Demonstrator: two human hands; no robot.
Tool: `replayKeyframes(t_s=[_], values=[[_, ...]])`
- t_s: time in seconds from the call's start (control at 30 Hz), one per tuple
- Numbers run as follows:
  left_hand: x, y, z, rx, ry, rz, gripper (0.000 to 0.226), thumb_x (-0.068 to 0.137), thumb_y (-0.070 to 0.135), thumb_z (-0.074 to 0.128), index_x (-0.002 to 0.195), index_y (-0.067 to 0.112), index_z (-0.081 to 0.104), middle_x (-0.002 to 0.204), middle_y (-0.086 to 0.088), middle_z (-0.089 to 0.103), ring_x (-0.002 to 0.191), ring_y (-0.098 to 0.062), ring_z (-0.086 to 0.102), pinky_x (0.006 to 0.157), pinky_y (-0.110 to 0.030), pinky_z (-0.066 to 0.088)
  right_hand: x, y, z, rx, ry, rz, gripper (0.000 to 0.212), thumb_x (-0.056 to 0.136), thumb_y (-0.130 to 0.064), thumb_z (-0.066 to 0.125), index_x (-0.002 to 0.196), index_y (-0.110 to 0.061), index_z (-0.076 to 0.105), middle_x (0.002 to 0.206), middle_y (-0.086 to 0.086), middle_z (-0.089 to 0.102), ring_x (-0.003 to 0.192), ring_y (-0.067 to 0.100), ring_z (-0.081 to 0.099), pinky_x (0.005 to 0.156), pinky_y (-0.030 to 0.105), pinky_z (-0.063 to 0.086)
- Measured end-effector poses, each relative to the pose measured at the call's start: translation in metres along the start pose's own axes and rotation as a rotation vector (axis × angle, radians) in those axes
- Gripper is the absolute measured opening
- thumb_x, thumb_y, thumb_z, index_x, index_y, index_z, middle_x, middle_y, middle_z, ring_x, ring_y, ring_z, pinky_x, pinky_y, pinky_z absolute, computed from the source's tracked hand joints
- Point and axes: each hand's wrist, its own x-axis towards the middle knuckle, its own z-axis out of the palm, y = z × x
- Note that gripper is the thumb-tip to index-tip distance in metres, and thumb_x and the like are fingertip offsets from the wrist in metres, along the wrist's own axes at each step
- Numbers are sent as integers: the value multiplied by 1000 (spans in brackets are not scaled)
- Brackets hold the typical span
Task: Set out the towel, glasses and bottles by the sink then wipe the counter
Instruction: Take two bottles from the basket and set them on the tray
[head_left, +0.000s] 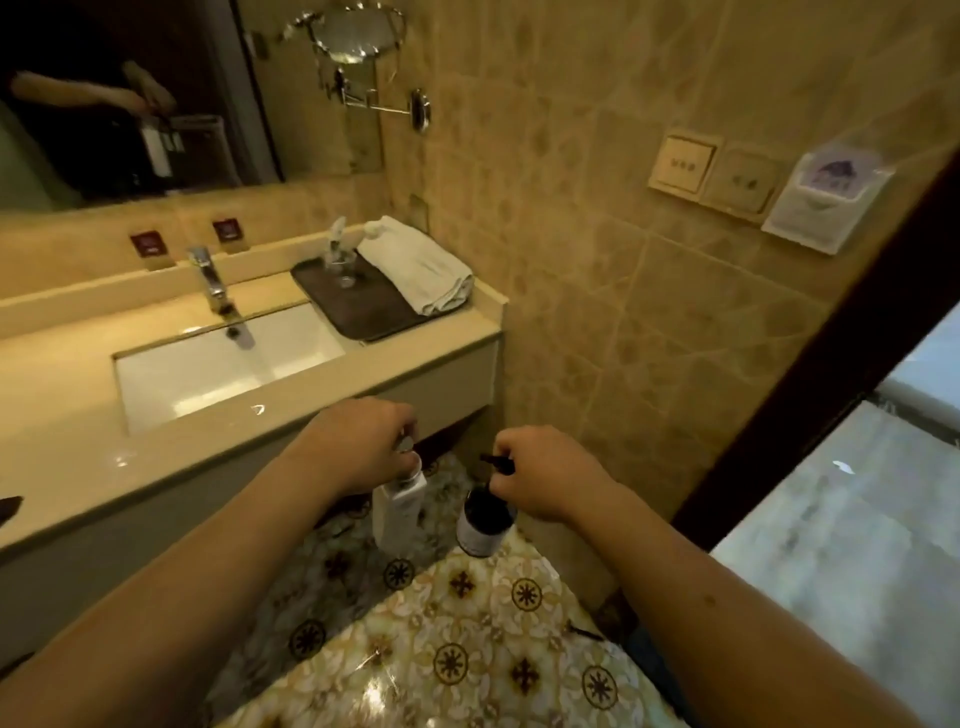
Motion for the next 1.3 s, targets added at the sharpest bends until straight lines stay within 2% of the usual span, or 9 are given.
replayKeyframes(t_s=[0.13,0.2,0.4,0.53,0.67,0.87,1.07,1.2,1.3], values=[[0,-35,7,-32,-5,-129,22,80,51,64,95,37,58,83,14,61,76,-10,56,61,-30,44,39,-19,6,96,-9,-106,7,90,-26,64,92,-26,58,89,-3,59,79,15,57,54,26,37],[7,-49,11,-42,-25,-180,23,78,52,63,95,38,59,83,15,61,75,-8,57,61,-29,45,61,-24,11,117,-21,-130,9,90,-26,65,98,-25,60,95,-3,62,83,16,58,56,27,38],[53,-80,16,-35,-79,-340,21,77,56,68,86,40,57,81,18,61,76,-1,55,73,-31,55,144,-14,10,137,-71,-217,8,88,-26,64,87,-26,57,89,-3,62,82,18,60,62,31,46],[99,-91,-2,-50,-67,-417,17,80,50,70,84,42,54,84,18,61,76,0,54,70,-24,51,207,7,-16,150,-124,-279,17,87,-26,67,84,-31,51,88,-5,59,81,16,57,60,29,41],[145,-99,-24,-77,-24,-477,16,83,44,72,89,41,57,88,17,64,75,0,56,64,-20,45,266,27,-43,139,-138,-345,12,88,-25,63,91,-29,52,87,-6,55,79,17,54,59,30,39],[209,-119,-52,-106,128,-517,20,89,38,71,106,30,65,101,9,68,75,-6,56,60,-18,39,334,43,-64,144,-29,-401,15,82,-23,66,86,-30,53,84,-6,59,78,18,54,56,28,35],[274,-153,-70,-177,215,-498,23,91,28,69,114,22,66,110,0,69,86,-15,63,67,-25,49,397,41,-67,190,26,-397,19,83,-28,69,91,-35,53,93,-5,65,83,16,61,66,30,50],[318,-196,-72,-179,216,-450,23,91,28,70,113,23,66,108,1,68,82,-13,58,56,-18,34,444,30,-68,212,14,-364,18,85,-32,69,93,-39,54,88,-10,63,79,11,61,67,28,54],[352,-238,-70,-220,232,-429,22,89,28,71,111,26,66,102,6,64,82,-11,56,55,-17,33,479,17,-66,218,17,-326,18,87,-33,70,94,-39,55,87,-12,61,79,9,61,70,27,56]])
